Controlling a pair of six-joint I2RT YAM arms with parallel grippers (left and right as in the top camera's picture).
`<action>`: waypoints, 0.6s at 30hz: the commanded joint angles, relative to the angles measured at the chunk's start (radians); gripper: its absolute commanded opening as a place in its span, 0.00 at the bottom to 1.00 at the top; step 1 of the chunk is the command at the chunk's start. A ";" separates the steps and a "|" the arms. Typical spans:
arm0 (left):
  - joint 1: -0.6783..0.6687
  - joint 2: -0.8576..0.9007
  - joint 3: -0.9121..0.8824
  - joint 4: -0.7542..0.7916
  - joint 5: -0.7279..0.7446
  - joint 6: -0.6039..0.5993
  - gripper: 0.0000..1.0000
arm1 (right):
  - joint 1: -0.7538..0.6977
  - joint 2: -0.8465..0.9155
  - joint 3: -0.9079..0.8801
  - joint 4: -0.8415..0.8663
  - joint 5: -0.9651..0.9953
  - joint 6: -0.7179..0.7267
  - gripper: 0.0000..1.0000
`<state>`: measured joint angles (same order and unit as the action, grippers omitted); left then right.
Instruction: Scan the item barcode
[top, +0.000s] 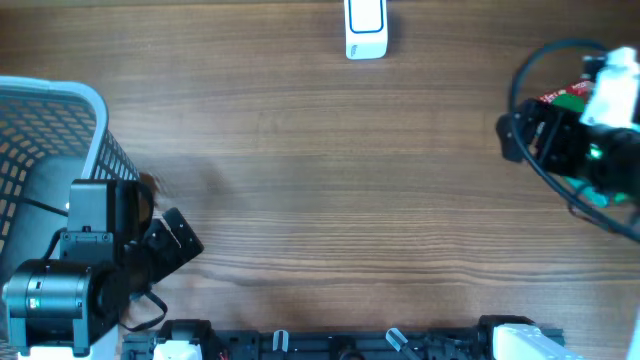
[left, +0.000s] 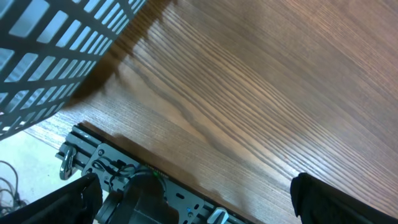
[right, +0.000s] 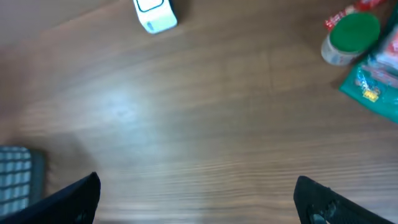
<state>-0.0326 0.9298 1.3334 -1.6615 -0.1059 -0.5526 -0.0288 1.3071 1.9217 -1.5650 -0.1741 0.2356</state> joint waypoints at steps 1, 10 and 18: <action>-0.003 -0.001 0.005 0.000 0.005 -0.010 1.00 | 0.003 -0.045 -0.265 0.159 -0.004 -0.079 1.00; -0.003 -0.001 0.005 0.000 0.005 -0.010 1.00 | 0.003 -0.598 -1.081 0.948 -0.217 -0.076 1.00; -0.003 -0.001 0.005 0.000 0.005 -0.010 1.00 | 0.024 -1.053 -1.379 1.315 -0.217 -0.071 1.00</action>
<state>-0.0326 0.9298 1.3342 -1.6611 -0.1055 -0.5526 -0.0273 0.3225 0.6083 -0.3176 -0.3748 0.1696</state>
